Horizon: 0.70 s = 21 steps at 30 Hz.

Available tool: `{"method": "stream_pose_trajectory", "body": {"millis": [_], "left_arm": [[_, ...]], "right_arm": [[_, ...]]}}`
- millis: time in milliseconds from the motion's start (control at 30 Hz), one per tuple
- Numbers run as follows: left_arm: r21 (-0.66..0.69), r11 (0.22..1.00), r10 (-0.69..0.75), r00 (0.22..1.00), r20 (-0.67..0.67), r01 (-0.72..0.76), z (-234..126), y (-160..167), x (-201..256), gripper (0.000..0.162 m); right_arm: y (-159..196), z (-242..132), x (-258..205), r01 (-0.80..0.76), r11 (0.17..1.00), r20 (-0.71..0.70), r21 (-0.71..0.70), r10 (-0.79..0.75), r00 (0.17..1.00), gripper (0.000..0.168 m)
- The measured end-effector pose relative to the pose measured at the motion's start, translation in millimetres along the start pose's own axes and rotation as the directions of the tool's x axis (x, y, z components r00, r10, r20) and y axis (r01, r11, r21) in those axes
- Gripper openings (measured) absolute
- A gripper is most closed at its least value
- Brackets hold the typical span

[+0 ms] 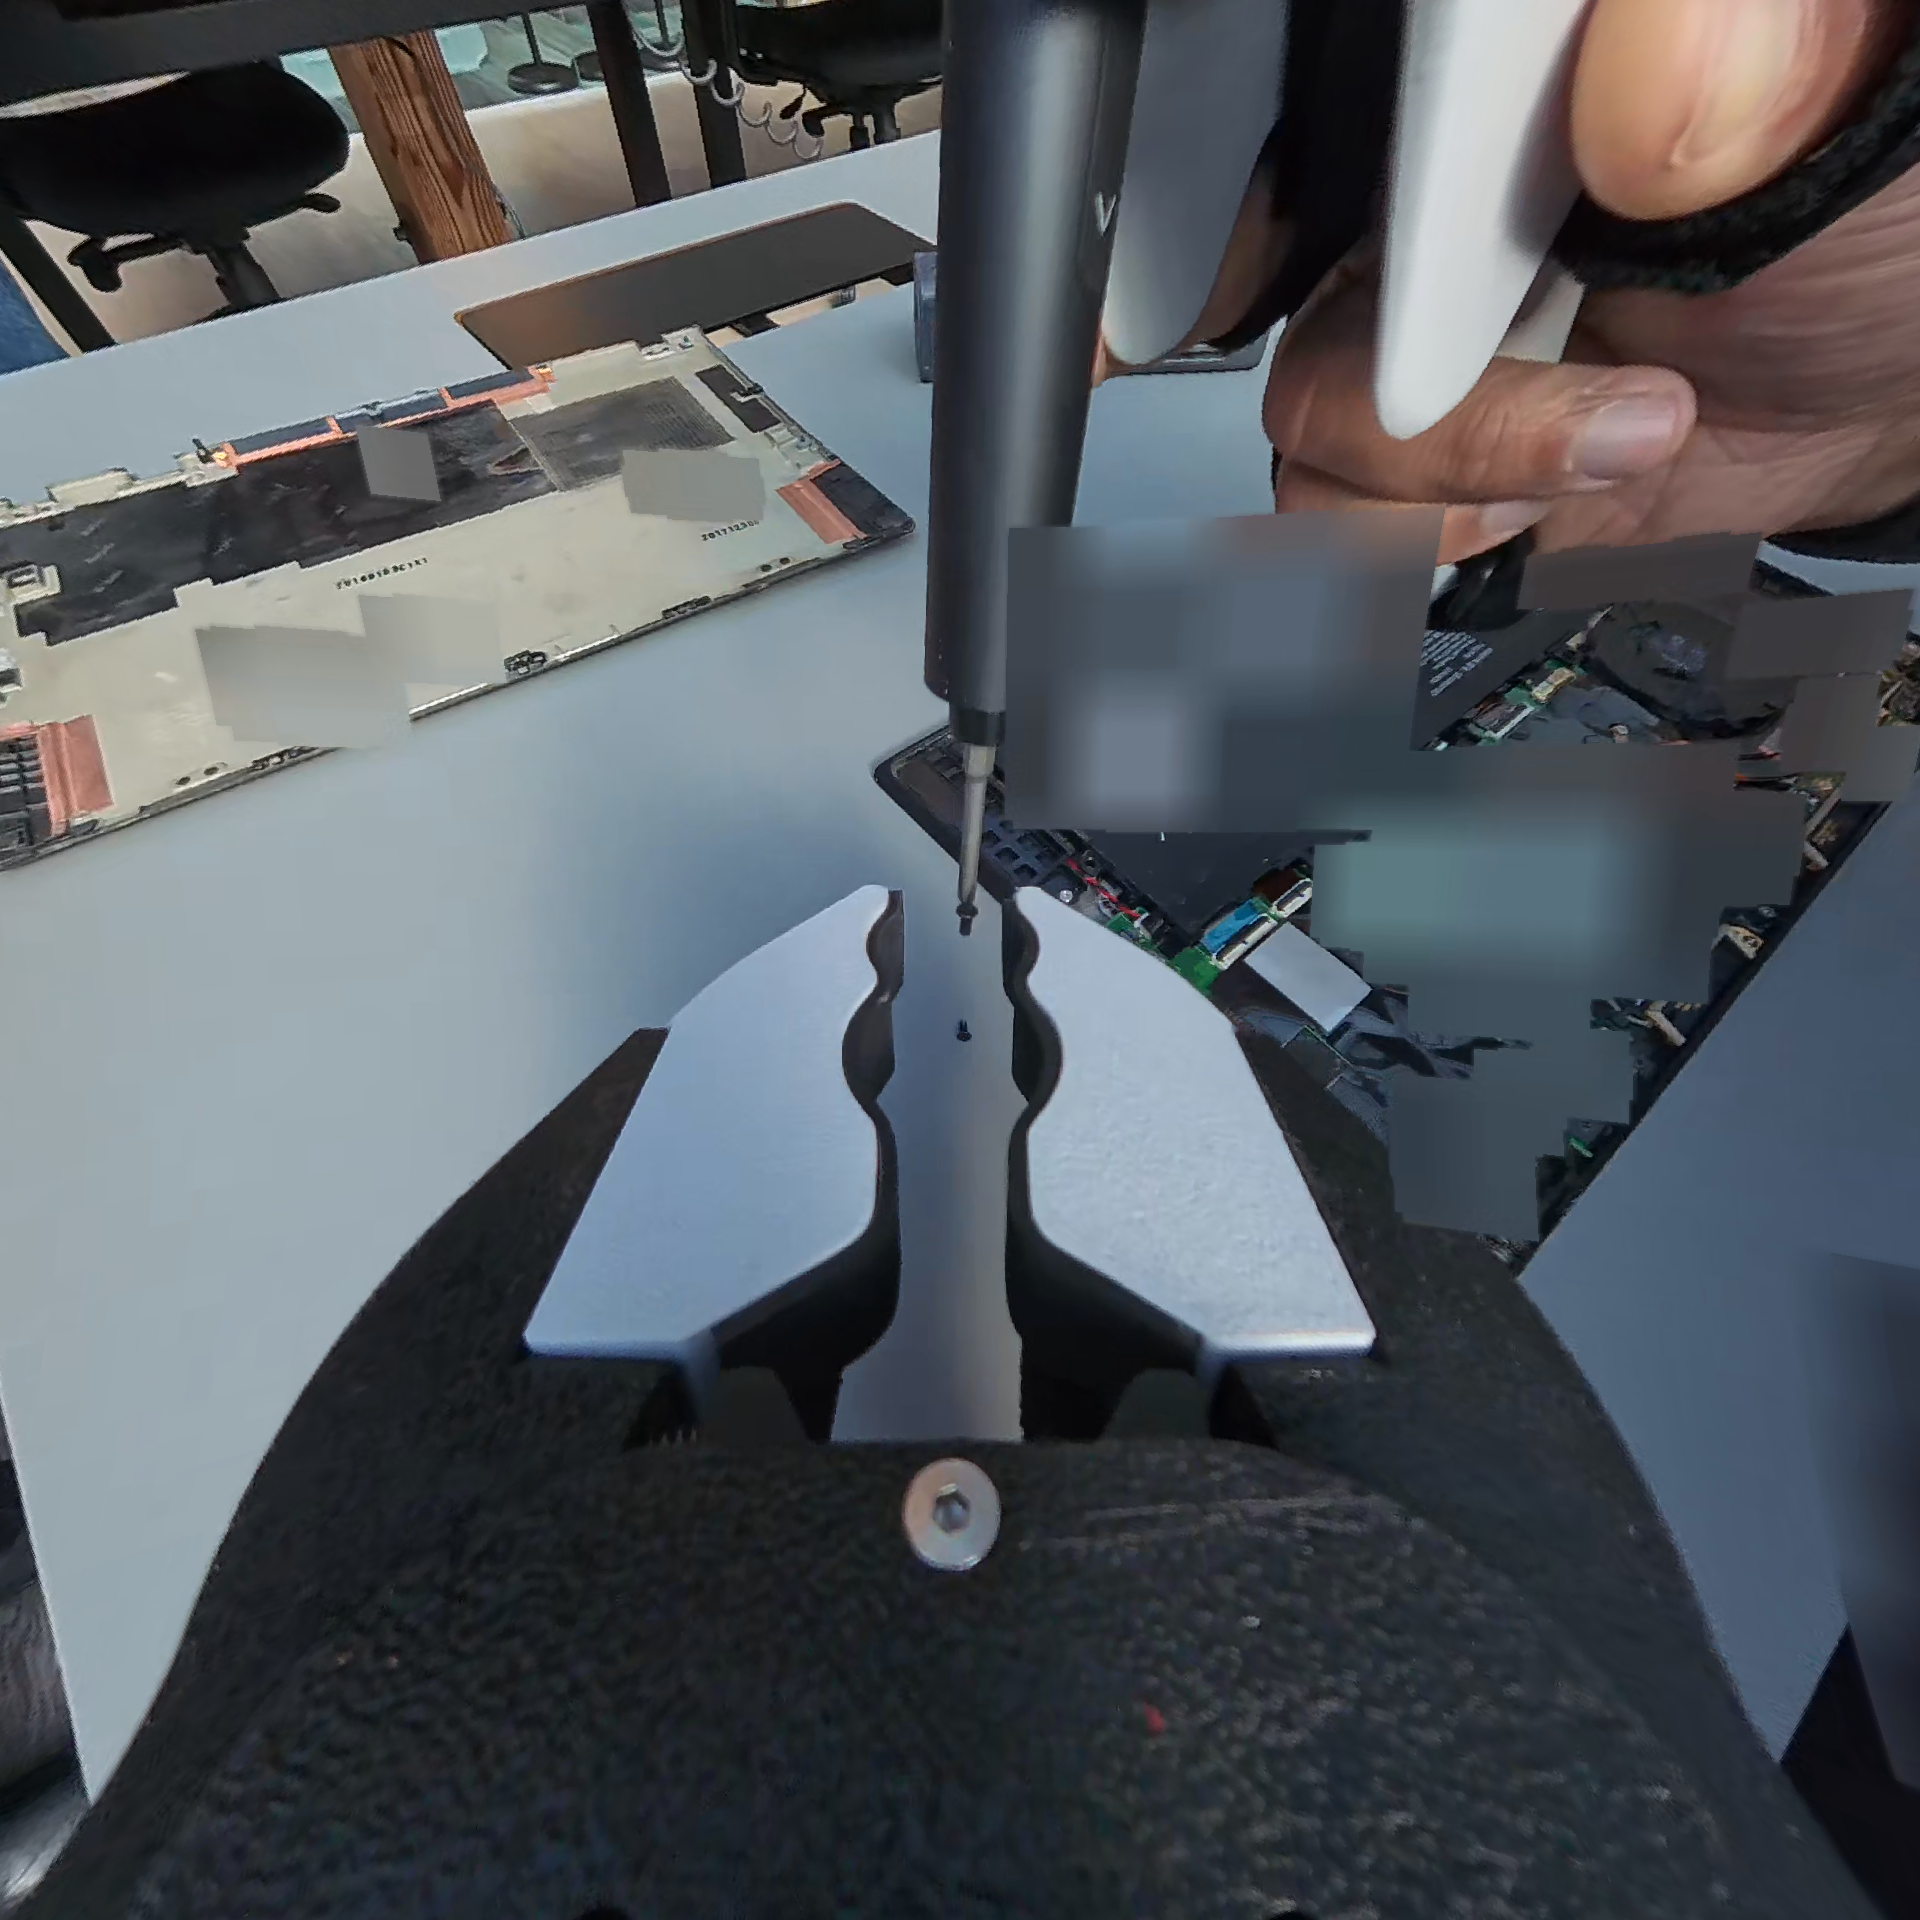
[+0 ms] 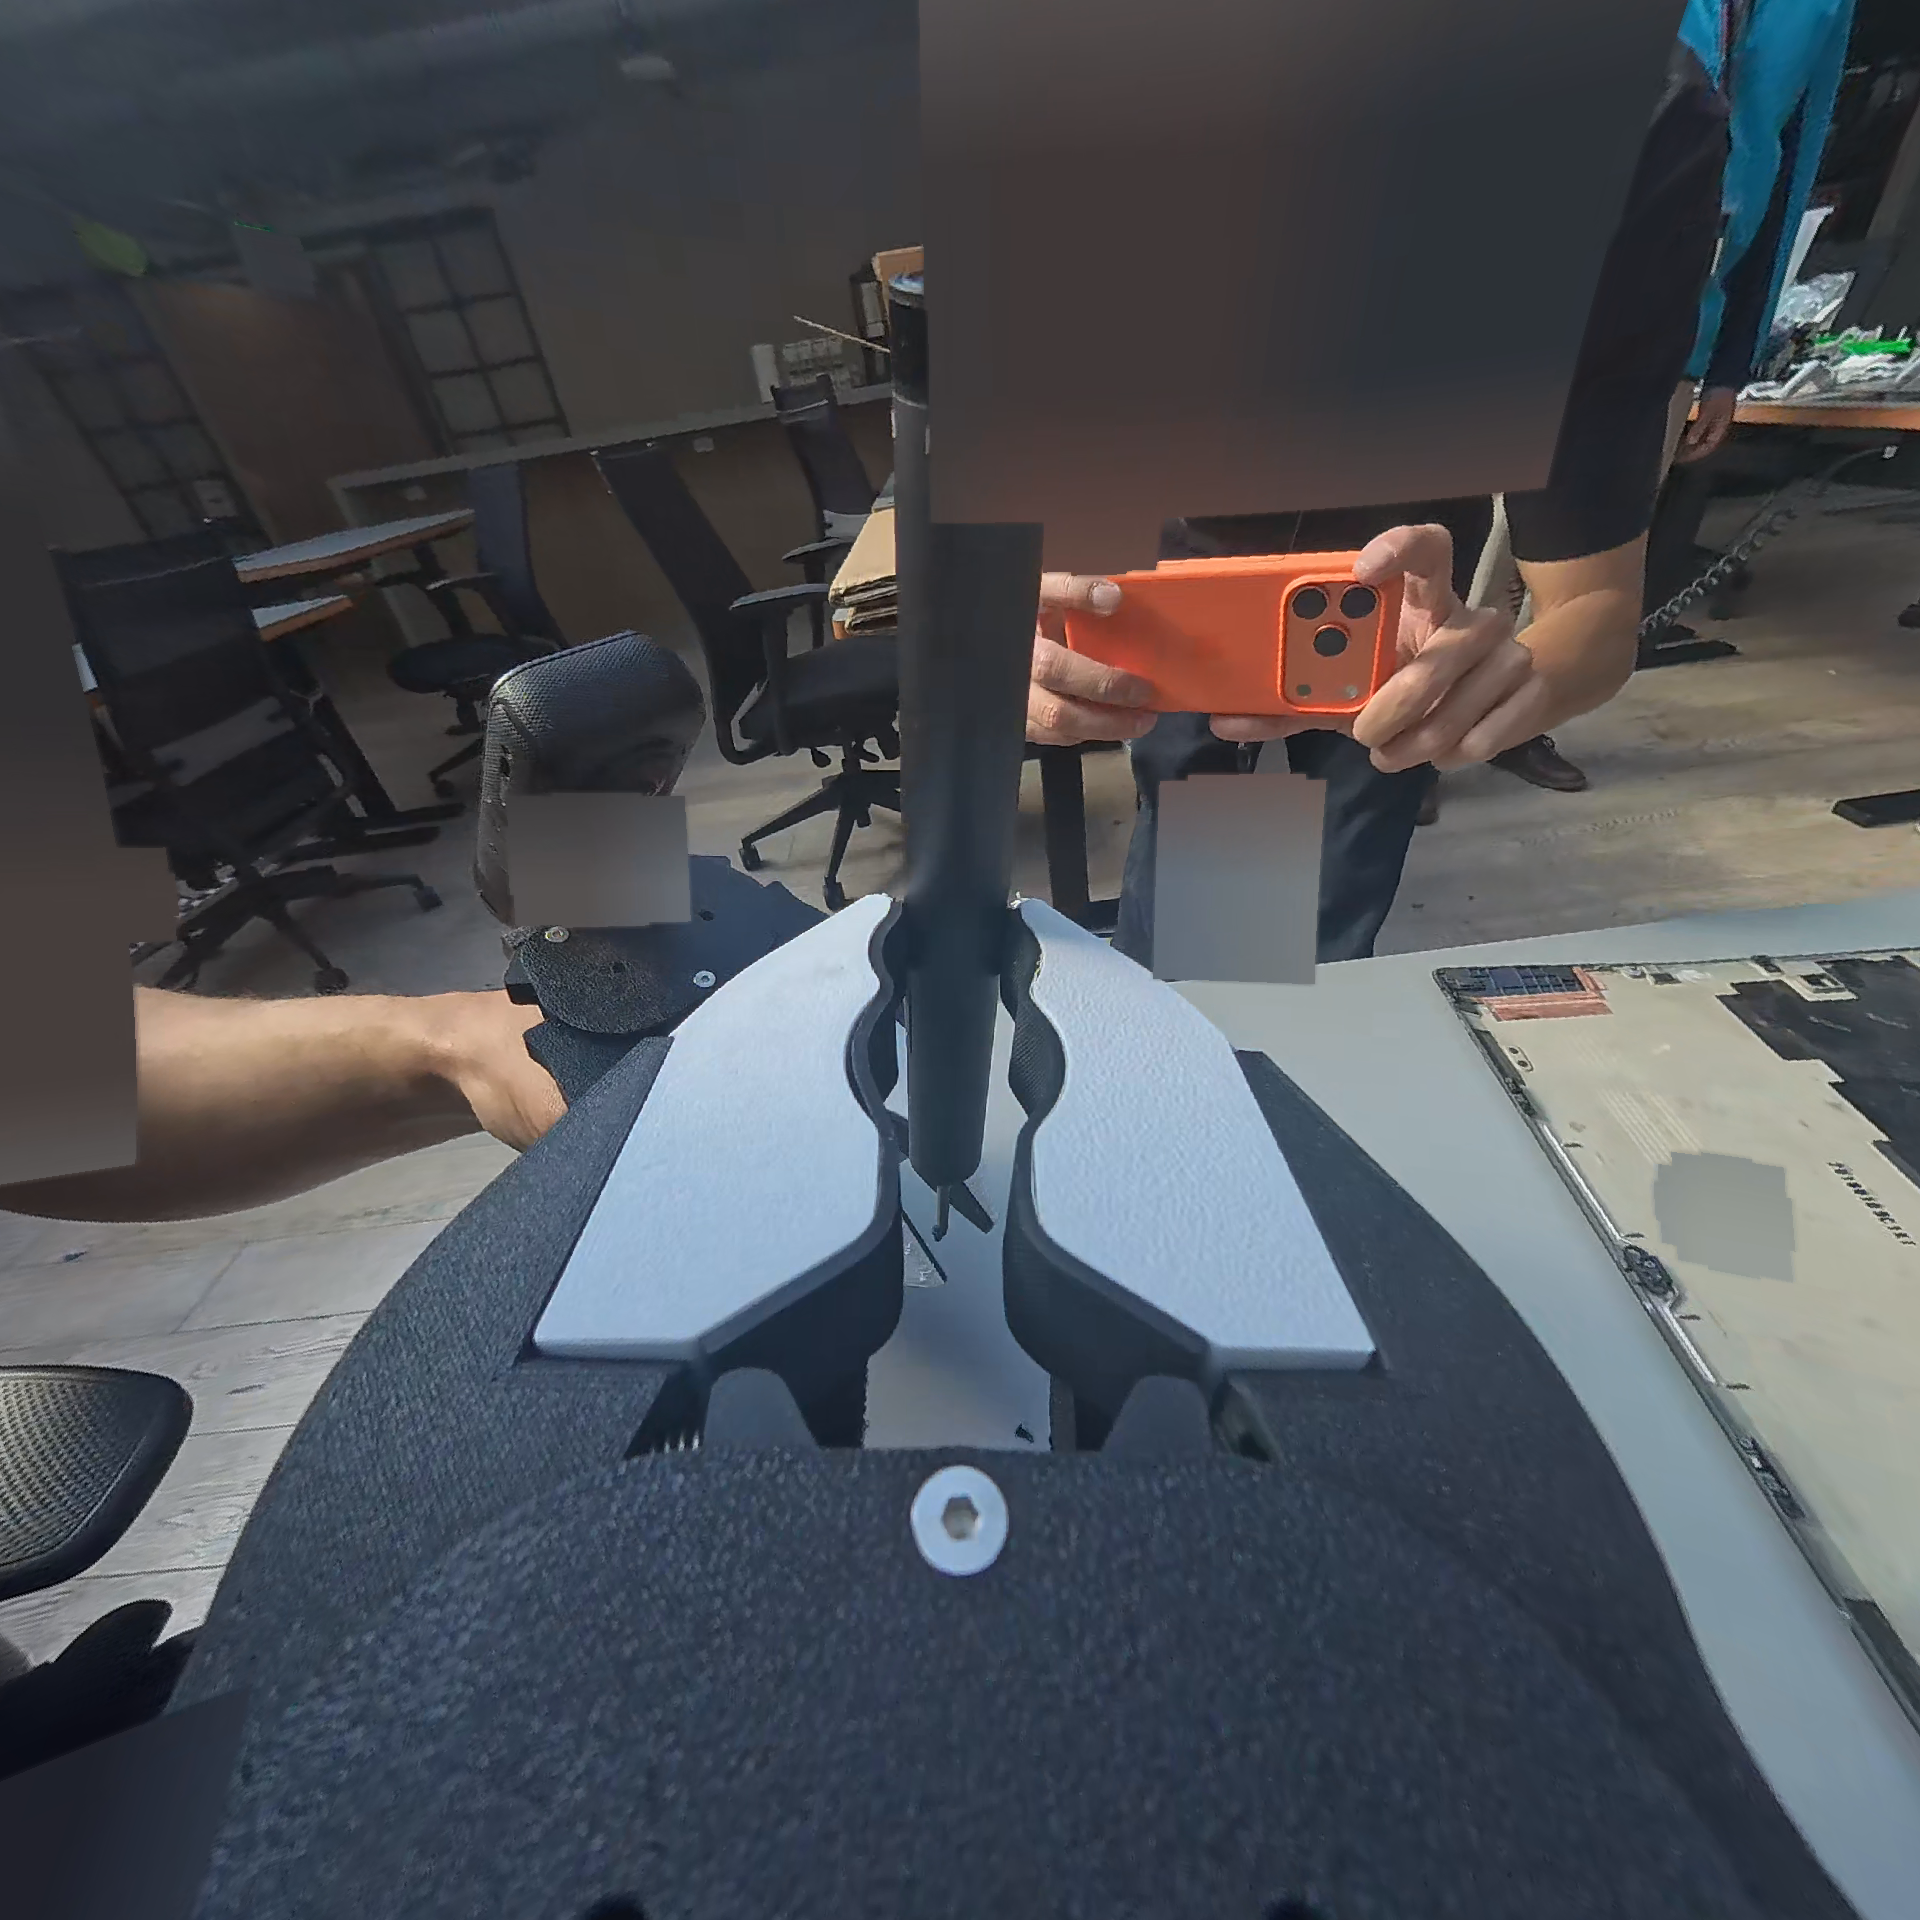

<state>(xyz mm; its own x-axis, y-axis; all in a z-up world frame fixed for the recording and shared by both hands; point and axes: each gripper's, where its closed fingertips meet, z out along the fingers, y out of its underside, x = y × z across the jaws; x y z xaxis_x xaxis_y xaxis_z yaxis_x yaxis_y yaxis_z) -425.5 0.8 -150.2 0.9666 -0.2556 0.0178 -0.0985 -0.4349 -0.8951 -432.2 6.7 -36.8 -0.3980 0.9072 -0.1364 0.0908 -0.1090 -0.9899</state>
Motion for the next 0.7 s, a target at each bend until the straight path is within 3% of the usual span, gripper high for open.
{"method": "stream_pose_trajectory", "body": {"millis": [167, 467, 700], "left_arm": [[-0.015, 1.0, -0.012, 1.0, -0.015, 0.011, 7.4, 6.7, -4.5, 0.003], [-0.134, 0.989, -0.06, 0.998, -0.03, 0.055, 21.9, 32.0, -12.7, 0.002], [-0.182, 0.982, -0.045, 0.999, -0.017, 0.041, 37.8, 44.4, -20.1, 0.002]], "right_arm": [[6.5, 5.7, 4.4, -0.004, 1.0, 0.002, -0.013, 0.004, 1.0, 0.017], [6.6, 0.3, 25.5, 0.024, 0.999, -0.036, -0.027, -0.025, 0.999, 0.017], [2.6, -56.0, 43.5, 0.045, 0.999, -0.131, -0.028, -0.049, 0.99, 0.017]]}}
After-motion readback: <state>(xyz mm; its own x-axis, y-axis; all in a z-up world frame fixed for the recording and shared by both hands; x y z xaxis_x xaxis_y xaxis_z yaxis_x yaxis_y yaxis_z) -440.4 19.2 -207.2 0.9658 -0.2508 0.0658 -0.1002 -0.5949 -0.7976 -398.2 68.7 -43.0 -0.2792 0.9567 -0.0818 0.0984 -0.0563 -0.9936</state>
